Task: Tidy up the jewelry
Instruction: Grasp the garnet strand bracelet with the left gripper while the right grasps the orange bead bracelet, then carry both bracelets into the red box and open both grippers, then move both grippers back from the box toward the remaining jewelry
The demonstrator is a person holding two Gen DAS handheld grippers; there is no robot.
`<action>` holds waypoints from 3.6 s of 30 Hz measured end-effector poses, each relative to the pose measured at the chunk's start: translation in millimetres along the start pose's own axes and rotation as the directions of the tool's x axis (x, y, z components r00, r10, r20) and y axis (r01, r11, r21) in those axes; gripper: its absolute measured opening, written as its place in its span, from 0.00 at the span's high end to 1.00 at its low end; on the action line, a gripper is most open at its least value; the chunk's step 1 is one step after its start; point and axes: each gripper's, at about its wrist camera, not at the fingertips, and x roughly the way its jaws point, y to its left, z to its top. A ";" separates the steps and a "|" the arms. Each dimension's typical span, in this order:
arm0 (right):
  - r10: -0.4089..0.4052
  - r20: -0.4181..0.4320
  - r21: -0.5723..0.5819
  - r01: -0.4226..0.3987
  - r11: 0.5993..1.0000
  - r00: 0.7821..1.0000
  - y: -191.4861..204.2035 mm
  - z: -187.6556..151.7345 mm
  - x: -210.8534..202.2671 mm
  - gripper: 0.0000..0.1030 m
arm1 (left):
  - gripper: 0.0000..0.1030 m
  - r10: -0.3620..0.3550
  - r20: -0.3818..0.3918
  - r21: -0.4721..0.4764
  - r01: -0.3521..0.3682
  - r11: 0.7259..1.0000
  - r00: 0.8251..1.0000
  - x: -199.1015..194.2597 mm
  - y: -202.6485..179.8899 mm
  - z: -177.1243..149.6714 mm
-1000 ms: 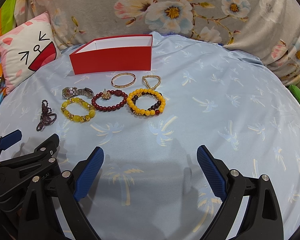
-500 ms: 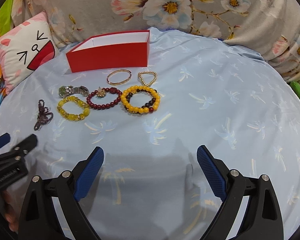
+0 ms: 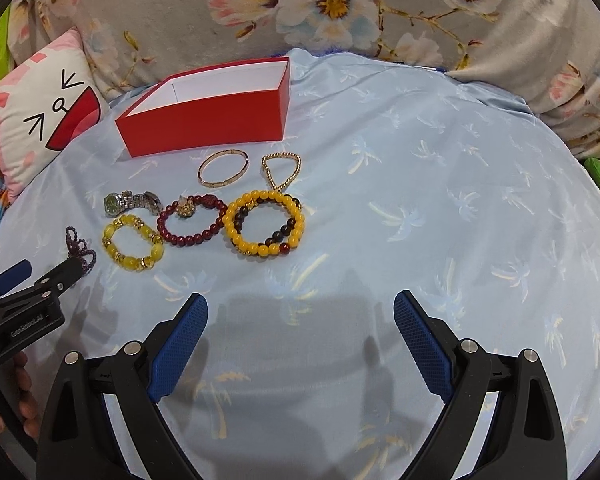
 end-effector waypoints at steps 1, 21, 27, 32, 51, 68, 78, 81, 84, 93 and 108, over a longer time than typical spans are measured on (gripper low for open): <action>0.000 0.001 -0.002 0.000 1.000 1.000 0.0 1.9 1.0 0.12 | 0.07 -0.003 -0.002 -0.002 0.003 1.000 1.000 3.1 -0.5 2.0; 0.041 -0.023 0.058 -0.040 0.998 0.999 -5.7 40.1 44.6 0.53 | 0.79 -0.148 -0.030 -0.042 0.146 0.988 0.989 21.5 8.1 5.7; 0.056 -0.053 0.058 -0.053 0.997 0.997 -7.0 40.6 59.2 0.74 | 0.87 -0.168 -0.034 -0.026 0.168 0.986 0.985 21.2 4.5 5.4; 0.078 -0.047 0.045 -0.076 0.996 0.996 -4.4 40.2 54.2 0.93 | 0.88 -0.178 -0.041 -0.035 0.176 0.984 0.983 19.0 5.5 4.8; 0.171 0.094 -0.023 -0.169 0.985 0.981 -13.8 52.7 -37.8 0.93 | 0.88 -0.291 0.025 0.011 0.291 0.957 0.956 -45.9 -2.4 33.3; 0.261 0.118 -0.127 -0.246 0.961 0.958 35.5 213.8 10.1 0.93 | 0.88 -0.296 0.085 0.101 0.287 0.952 0.951 13.1 -30.4 194.9; 0.306 0.032 -0.060 -0.304 0.951 0.952 66.6 288.3 128.9 0.93 | 0.87 -0.289 0.001 0.107 0.288 0.952 0.957 125.7 -43.3 253.3; 0.261 0.006 -0.067 -0.260 0.963 0.965 67.4 292.8 160.4 0.90 | 0.72 -0.247 -0.007 0.097 0.246 0.964 0.969 151.3 -42.2 257.3; 0.198 0.020 -0.053 -0.197 0.979 0.980 57.7 293.1 175.2 0.71 | 0.34 -0.207 0.019 0.077 0.205 0.976 0.978 161.2 -36.4 260.5; 0.187 0.120 -0.011 -0.187 0.982 0.975 11.1 267.3 122.1 0.52 | 0.30 -0.187 0.081 0.041 0.185 0.982 0.979 122.6 -9.5 240.6; 0.236 0.036 0.055 -0.237 0.970 0.971 -24.8 115.2 44.8 0.51 | 0.30 -0.222 0.037 -0.013 0.222 0.975 0.974 42.3 12.3 111.5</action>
